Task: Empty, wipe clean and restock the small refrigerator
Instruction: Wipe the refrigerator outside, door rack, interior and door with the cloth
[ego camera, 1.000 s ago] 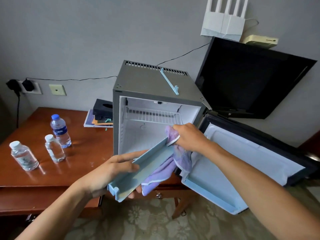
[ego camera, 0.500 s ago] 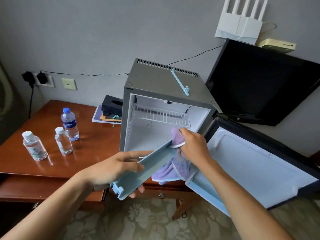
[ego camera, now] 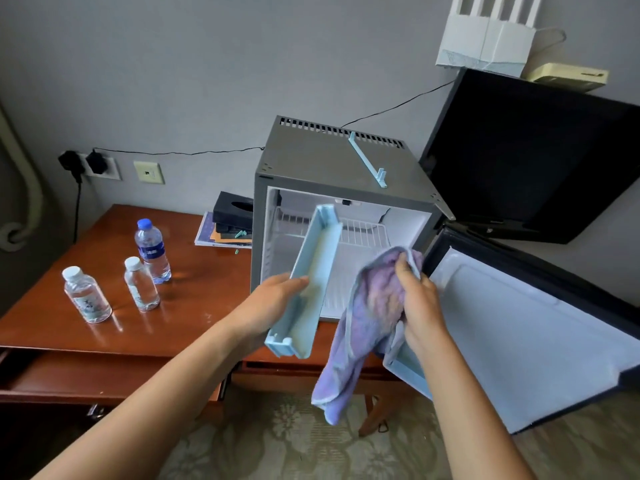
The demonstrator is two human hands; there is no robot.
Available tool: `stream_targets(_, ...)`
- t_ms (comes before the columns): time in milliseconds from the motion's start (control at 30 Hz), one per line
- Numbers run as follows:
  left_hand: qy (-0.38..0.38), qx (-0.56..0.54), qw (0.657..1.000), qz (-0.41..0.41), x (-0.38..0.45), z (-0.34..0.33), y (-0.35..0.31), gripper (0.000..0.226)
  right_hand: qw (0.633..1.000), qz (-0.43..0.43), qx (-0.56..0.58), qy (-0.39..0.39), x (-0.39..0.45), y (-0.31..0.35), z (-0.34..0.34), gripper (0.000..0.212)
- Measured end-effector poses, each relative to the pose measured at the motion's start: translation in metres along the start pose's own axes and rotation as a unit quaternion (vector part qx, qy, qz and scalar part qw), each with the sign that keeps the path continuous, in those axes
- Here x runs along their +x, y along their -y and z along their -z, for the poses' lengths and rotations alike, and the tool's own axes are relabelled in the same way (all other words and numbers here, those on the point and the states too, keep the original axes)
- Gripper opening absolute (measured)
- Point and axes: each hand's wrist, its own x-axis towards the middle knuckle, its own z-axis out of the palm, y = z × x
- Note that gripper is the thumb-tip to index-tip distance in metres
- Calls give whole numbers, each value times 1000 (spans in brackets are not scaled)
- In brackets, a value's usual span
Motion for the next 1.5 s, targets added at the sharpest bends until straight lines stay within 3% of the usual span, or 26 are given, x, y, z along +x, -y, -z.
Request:
stream_targets(167,-89,-13,994,-68,29,-25,10,19,991,-118,-18,59,-51,-25,-16,39)
stream_targets(300,-106,-20,988,-112,34,-47,17,29,979,-90,-146,111,-68,-37,-41,34)
stream_targets(400,-96,-19,988,-116,35,-54,26,30,982,-99,-131,89,-67,-44,-48,47)
stream_targets(467,-77,-58,990,-100,36,-55,29,28,982,-68,-164,62,-60,-55,-41,41)
stream_targets(567,-140,-114,982,-56,43,-47,30,22,947,1,-318,41,-49,-57,-26,15)
stream_targets(700,-187,-195,962,-33,42,-50,36,8,887,77,-454,-31,-37,-55,-21,32)
stream_targets(767,-221,-190,955,-59,40,-56,40,10,913,57,-395,-81,-40,-57,-29,33)
stream_targets(833,-254,-162,950,-81,39,-61,45,12,947,1,-313,-73,-42,-68,-38,28)
stream_targets(933,-275,-148,946,-84,34,-65,56,12,957,-27,-282,-60,-44,-77,-44,23)
stream_targets(1000,-281,-167,942,-74,31,-64,57,9,941,4,-334,-57,-44,-81,-43,32)
stream_targets(1133,-274,-161,944,-82,35,-54,56,6,853,48,-520,-19,-39,-73,-34,54)
stream_targets(1200,-263,-150,948,-94,35,-48,51,9,868,53,-493,32,-43,-63,-25,56)
stream_targets(1267,-258,-152,949,-97,38,-36,48,17,936,7,-342,78,-49,-53,-12,53)
stream_targets(1333,-246,-195,947,-73,38,-22,40,19,976,-60,-201,65,-52,-52,1,43)
stream_targets(1433,-182,-207,961,-32,31,-7,33,22,986,-163,-3,-20,-38,-65,14,28)
stream_targets(1500,-150,-161,975,-26,26,-7,35,23,989,-139,35,25,-38,-64,14,22)
